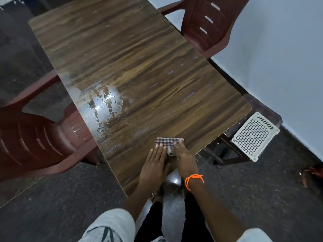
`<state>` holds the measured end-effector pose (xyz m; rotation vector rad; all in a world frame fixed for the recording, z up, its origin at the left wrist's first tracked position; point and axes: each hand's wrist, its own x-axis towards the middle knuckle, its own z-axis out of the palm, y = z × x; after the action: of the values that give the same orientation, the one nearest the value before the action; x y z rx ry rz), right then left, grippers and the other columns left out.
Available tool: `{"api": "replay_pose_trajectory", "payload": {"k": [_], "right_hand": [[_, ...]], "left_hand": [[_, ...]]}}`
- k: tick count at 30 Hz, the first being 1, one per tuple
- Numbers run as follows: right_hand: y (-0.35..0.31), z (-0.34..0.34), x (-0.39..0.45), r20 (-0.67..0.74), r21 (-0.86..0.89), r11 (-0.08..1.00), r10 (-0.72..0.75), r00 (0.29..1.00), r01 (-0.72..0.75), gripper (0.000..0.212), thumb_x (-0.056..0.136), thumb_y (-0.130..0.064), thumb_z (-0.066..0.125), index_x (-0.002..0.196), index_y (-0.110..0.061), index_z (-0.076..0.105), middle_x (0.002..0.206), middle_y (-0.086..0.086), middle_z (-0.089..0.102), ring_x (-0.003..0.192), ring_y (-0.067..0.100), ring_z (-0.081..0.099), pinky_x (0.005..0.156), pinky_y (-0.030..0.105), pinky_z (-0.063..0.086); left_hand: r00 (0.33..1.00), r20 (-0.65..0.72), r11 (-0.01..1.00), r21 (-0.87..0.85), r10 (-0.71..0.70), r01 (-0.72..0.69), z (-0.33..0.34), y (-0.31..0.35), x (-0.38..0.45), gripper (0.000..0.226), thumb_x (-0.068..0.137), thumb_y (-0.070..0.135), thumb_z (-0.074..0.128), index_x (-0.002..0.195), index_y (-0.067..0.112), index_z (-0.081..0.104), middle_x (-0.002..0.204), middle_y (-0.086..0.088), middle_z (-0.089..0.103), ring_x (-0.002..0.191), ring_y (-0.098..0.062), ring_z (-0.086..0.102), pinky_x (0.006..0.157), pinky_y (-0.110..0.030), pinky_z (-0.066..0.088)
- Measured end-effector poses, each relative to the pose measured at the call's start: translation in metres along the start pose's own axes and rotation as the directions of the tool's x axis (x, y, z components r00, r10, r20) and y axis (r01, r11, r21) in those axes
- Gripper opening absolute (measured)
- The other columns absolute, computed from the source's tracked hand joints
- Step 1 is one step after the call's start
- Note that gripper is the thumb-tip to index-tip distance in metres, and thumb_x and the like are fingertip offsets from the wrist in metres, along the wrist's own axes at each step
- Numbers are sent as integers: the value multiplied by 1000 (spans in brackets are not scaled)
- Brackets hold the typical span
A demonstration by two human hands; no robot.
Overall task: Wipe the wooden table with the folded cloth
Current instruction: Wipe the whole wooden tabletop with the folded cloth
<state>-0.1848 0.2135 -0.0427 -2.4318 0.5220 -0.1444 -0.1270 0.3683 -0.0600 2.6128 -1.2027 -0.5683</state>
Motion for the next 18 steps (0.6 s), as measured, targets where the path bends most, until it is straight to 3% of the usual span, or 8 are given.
{"api": "replay_pose_trajectory", "payload": {"k": [4,7,10,12,15,18], "right_hand": [[-11,12,-41,59,-14,998,-55,997,56,57,67,22,66,118,-4,65,131,13,58,128,29,48,103,36,41],[3,6,-58,36,15,1000,0,999,0,53,72,15,68,120,-5,64,135,7,55,129,23,48,104,27,40],[10,-2,-54,31,39,995,88,996,-90,53,75,14,64,124,-6,62,136,10,54,129,25,48,103,34,43],[8,-1,-42,21,25,994,109,994,-110,50,78,15,61,124,-6,62,135,11,55,131,25,46,106,31,39],[-3,7,-21,33,37,996,77,997,-78,43,83,11,58,123,-6,63,136,10,55,135,26,40,110,26,31],[-18,18,-8,132,19,1000,5,991,-8,48,79,15,53,121,-4,64,138,13,52,138,31,34,111,36,33]], "left_hand": [[999,23,999,-11,-34,35,20,0,-51,68,107,44,33,162,9,13,170,-10,5,158,-22,-1,127,-46,13],[999,53,1000,0,-3,3,28,17,-58,69,107,47,29,162,8,13,170,-11,4,158,-23,-3,127,-46,12],[998,44,999,-5,34,-34,23,28,-35,70,106,49,23,161,5,16,170,-13,6,158,-24,-2,127,-45,9],[998,54,1000,14,26,-27,16,28,-19,71,105,46,25,160,4,17,170,-14,10,158,-25,-1,128,-45,7],[1000,16,999,46,16,-17,10,13,-12,69,105,43,31,160,4,20,168,-15,17,158,-25,4,128,-46,8],[1000,-16,997,73,3,-2,7,-12,-25,69,105,43,35,159,3,23,168,-16,18,158,-26,7,128,-46,12]]}}
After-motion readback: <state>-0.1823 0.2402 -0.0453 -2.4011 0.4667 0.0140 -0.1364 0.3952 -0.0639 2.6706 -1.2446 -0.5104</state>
